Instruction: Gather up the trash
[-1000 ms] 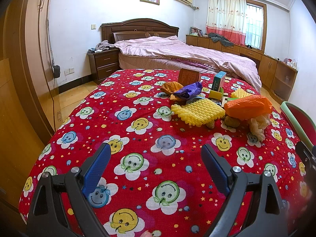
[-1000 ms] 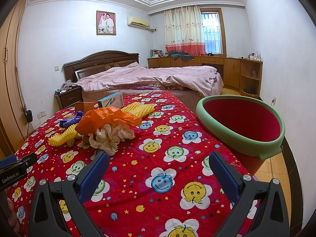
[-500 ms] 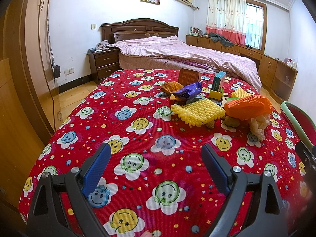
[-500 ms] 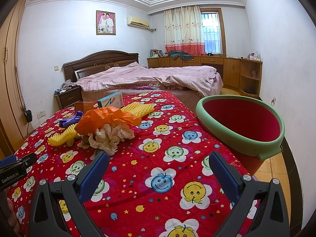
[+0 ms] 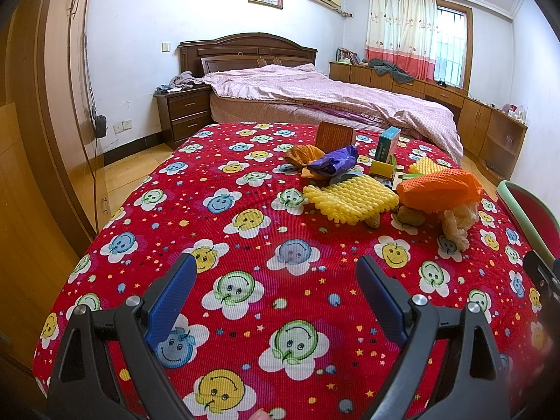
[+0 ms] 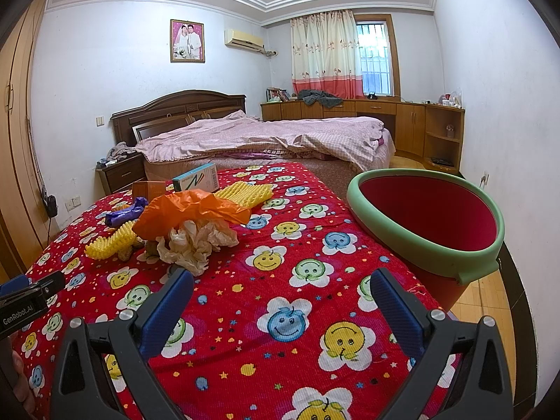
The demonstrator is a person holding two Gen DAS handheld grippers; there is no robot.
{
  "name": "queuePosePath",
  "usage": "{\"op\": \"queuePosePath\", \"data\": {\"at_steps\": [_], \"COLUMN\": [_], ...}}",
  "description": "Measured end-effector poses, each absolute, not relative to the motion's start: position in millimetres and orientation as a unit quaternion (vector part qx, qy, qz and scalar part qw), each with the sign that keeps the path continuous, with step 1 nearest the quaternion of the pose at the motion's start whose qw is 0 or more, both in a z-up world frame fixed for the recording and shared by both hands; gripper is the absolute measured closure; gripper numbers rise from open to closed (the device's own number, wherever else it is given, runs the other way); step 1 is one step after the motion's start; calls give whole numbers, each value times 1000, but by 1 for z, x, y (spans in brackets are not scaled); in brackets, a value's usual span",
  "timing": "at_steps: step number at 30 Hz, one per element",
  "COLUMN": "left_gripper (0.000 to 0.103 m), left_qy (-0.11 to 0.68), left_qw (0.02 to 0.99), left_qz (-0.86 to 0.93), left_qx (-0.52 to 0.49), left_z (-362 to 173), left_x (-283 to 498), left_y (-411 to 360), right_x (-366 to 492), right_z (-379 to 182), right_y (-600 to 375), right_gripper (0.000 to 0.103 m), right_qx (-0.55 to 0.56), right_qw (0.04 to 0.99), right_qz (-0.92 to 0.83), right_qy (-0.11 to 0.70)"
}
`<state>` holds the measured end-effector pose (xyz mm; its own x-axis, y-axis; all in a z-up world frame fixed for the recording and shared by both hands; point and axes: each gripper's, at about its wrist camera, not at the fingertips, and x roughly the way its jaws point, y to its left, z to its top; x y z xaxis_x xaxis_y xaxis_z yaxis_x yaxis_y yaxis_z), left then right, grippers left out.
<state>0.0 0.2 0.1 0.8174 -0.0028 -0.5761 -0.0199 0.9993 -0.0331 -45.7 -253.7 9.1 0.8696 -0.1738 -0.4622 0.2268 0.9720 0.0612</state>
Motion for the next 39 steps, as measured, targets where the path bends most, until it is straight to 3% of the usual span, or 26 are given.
{"op": "queuePosePath", "data": {"at_steps": [24, 39], "left_gripper": [11, 11], "left_qy": [344, 404], "left_qw": [937, 909], "left_qz": [-65, -101], "left_qx": [5, 7], "left_z": [23, -1], "left_x": [43, 109], "left_y": [-21, -47], "right_x": [-39, -15], "right_z": [28, 33], "right_y": [-263, -277], "right_gripper": [0, 0], "right_qx": [77, 120], "right_qw": [957, 945], "right_qz": [-98, -82], "right_qy": [260, 295]}}
